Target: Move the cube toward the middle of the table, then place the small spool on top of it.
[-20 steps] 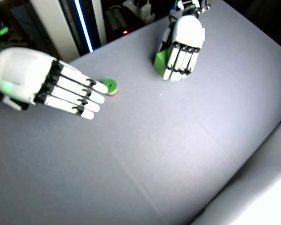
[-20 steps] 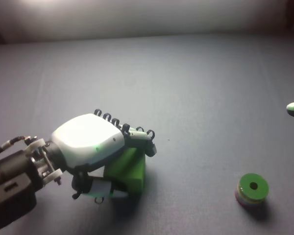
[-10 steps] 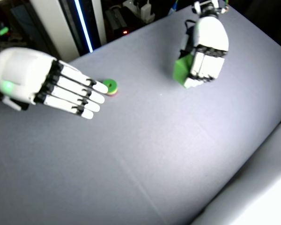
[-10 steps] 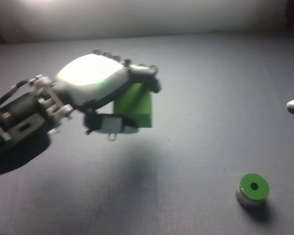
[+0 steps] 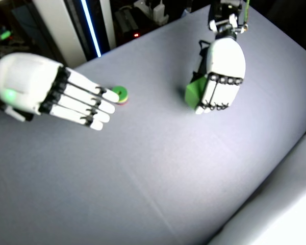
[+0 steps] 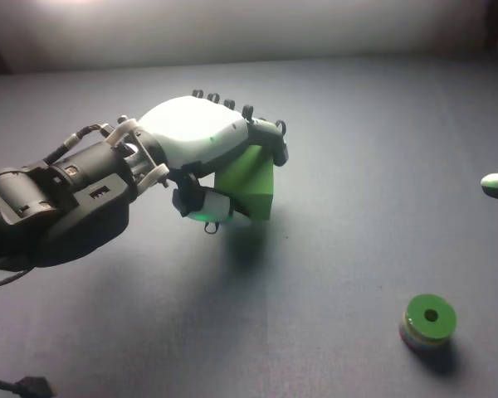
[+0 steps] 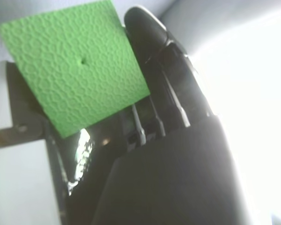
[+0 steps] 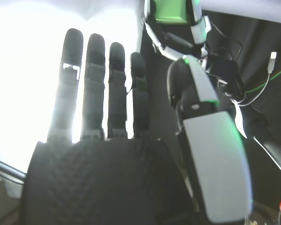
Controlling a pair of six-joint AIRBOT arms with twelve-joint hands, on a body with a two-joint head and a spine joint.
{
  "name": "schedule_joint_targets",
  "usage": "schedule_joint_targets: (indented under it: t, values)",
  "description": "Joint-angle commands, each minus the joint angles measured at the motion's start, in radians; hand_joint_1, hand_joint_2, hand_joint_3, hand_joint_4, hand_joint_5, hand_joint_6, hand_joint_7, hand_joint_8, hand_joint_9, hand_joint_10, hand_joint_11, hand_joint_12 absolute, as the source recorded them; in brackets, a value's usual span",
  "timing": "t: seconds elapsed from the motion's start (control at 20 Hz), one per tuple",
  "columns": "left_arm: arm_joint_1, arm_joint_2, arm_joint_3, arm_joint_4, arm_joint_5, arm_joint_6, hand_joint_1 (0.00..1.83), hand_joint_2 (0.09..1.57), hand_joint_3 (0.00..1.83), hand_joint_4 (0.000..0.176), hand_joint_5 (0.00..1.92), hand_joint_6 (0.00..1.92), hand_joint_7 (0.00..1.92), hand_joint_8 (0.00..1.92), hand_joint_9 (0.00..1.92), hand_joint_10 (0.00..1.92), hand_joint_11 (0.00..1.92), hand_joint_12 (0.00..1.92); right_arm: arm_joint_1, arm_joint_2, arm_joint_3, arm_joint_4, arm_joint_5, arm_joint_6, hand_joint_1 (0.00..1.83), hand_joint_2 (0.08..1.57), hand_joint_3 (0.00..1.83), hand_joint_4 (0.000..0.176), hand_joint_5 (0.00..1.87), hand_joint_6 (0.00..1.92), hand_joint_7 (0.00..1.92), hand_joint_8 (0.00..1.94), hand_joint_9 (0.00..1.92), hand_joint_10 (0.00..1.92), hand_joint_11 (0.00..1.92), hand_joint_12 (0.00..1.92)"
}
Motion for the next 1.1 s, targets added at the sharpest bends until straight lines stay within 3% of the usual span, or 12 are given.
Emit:
schedule_joint_targets:
  t: [0.0, 0.15, 0.2, 0.3, 0.55, 0.65, 0.7, 0.75, 0.8, 0.95, 1.0, 1.05]
  values:
    - [-0.013, -0.006, 0.005, -0.003, -0.091, 0.0, 1.37, 1.17, 0.0, 0.0, 0.9, 0.81, 0.79, 1.36, 0.85, 1.42, 0.65, 1.29, 0.012, -0.001, 0.006, 0.016, 0.122, 0.0, 0.74, 1.33, 0.0, 0.0, 0.52, 0.0, 0.58, 0.0, 0.61, 0.0, 0.38, 0.65]
    - [-0.014, -0.025, 0.021, -0.003, -0.078, 0.0, 1.37, 1.15, 0.0, 0.0, 0.98, 0.67, 0.8, 1.32, 0.86, 1.43, 0.68, 1.29, 0.012, -0.005, 0.007, 0.012, 0.117, 0.0, 0.75, 1.33, 0.0, 0.0, 0.53, 0.0, 0.6, 0.0, 0.64, 0.0, 0.38, 0.7]
    - [-0.015, -0.028, 0.02, -0.003, -0.08, 0.0, 1.36, 1.17, 0.0, 0.0, 0.89, 0.86, 0.77, 1.34, 0.84, 1.41, 0.68, 1.26, 0.013, -0.005, 0.007, 0.011, 0.117, 0.0, 0.79, 1.32, 0.0, 0.0, 0.53, 0.0, 0.6, 0.0, 0.63, 0.0, 0.4, 0.65]
    - [-0.016, -0.032, 0.015, -0.005, -0.097, -0.001, 1.37, 1.15, 0.0, 0.0, 0.96, 0.71, 0.81, 1.29, 0.88, 1.4, 0.7, 1.28, 0.014, -0.006, 0.007, 0.011, 0.117, 0.0, 0.79, 1.31, 0.0, 0.0, 0.53, 0.0, 0.6, 0.0, 0.63, 0.01, 0.43, 0.59]
    - [-0.018, -0.046, 0.018, -0.008, -0.103, -0.002, 1.37, 1.16, 0.0, 0.0, 0.93, 0.69, 0.83, 1.28, 0.89, 1.43, 0.71, 1.37, 0.014, -0.01, 0.007, 0.008, 0.114, 0.0, 0.8, 1.32, 0.0, 0.0, 0.55, 0.01, 0.6, 0.0, 0.63, 0.0, 0.43, 0.59]
    - [-0.018, -0.049, 0.017, -0.008, -0.103, -0.002, 1.24, 1.17, 0.0, 0.0, 0.91, 0.88, 0.87, 1.37, 0.88, 0.98, 0.75, 1.37, 0.014, -0.01, 0.007, 0.008, 0.114, 0.0, 0.77, 1.33, 0.0, 0.0, 0.55, 0.0, 0.6, 0.0, 0.64, 0.0, 0.43, 0.6]
    - [-0.018, -0.05, 0.017, -0.008, -0.103, -0.001, 1.16, 1.16, 0.01, 0.0, 0.87, 1.1, 0.71, 0.65, 0.85, 0.77, 0.74, 1.28, 0.014, -0.01, 0.007, 0.008, 0.114, 0.0, 0.74, 1.33, 0.0, 0.0, 0.56, 0.0, 0.61, 0.0, 0.66, 0.01, 0.45, 0.62]
    - [-0.017, -0.051, 0.018, -0.008, -0.103, -0.002, 1.17, 1.07, 0.0, 0.0, 0.71, 0.39, 0.7, 0.26, 0.82, 0.53, 0.68, 1.16, 0.014, -0.01, 0.007, 0.008, 0.114, 0.0, 0.75, 1.33, 0.0, 0.0, 0.56, 0.0, 0.62, 0.0, 0.66, 0.01, 0.45, 0.63]
    - [-0.016, -0.051, 0.019, -0.008, -0.103, -0.002, 1.16, 1.02, 0.0, 0.0, 0.65, 0.12, 0.68, 0.09, 0.83, 0.34, 0.65, 1.11, 0.014, -0.01, 0.007, 0.007, 0.114, 0.0, 0.74, 1.33, 0.0, 0.0, 0.56, 0.0, 0.61, 0.0, 0.65, 0.0, 0.43, 0.63]
    - [-0.013, -0.05, 0.018, -0.008, -0.103, -0.002, 0.98, 0.98, 0.0, 0.072, 0.49, 0.0, 0.58, 0.0, 0.71, 0.08, 0.42, 0.98, 0.014, -0.01, 0.007, 0.007, 0.114, 0.0, 0.72, 1.33, 0.0, 0.0, 0.55, 0.0, 0.6, 0.0, 0.63, 0.0, 0.38, 0.72]
    - [-0.012, -0.049, 0.017, -0.008, -0.103, -0.002, 0.94, 0.97, 0.0, 0.083, 0.44, 0.0, 0.53, 0.0, 0.67, 0.05, 0.37, 0.96, 0.014, -0.01, 0.007, 0.006, 0.114, 0.0, 0.72, 1.34, 0.0, 0.0, 0.54, 0.0, 0.59, 0.0, 0.63, 0.0, 0.37, 0.73]
    - [-0.011, -0.047, 0.016, -0.008, -0.104, -0.002, 0.89, 0.97, 0.0, 0.114, 0.35, 0.0, 0.45, 0.0, 0.59, 0.01, 0.25, 0.95, 0.014, -0.01, 0.007, 0.005, 0.113, 0.0, 0.74, 1.34, 0.0, 0.0, 0.54, 0.0, 0.6, 0.0, 0.65, 0.01, 0.38, 0.74]
